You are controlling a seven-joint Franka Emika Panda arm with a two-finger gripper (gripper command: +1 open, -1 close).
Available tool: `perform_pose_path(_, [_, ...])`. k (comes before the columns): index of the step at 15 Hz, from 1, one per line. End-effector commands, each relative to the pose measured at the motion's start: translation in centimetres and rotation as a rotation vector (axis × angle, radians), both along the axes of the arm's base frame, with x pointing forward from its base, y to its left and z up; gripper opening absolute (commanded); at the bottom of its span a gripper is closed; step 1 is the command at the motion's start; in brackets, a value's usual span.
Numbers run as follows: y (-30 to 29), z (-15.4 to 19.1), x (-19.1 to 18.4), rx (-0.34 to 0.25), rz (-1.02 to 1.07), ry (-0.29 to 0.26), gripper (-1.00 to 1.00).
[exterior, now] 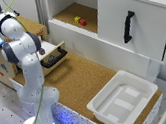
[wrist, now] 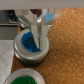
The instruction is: Push down the blue button to turn off the blue light
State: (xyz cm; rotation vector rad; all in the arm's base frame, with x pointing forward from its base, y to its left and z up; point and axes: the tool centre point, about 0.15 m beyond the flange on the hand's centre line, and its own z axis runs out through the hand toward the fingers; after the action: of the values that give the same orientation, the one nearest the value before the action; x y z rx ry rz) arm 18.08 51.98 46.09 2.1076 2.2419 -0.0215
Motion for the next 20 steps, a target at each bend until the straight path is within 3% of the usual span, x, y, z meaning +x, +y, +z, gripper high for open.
perform_pose_path(1, [0.3, 4.4, 1.5, -0.14, -0.072, -0.076, -1.0])
perform_pose_path(2, [-0.4, 6.1, 1.8, -0.156, -0.119, -0.094, 1.0])
perform_pose_path(7, [-3.5, 10.2, 3.0, -0.198, -0.269, -0.157, 1.0])
perform_pose_path(20, [-3.7, 10.1, 3.1, -0.189, -0.278, -0.158, 1.0])
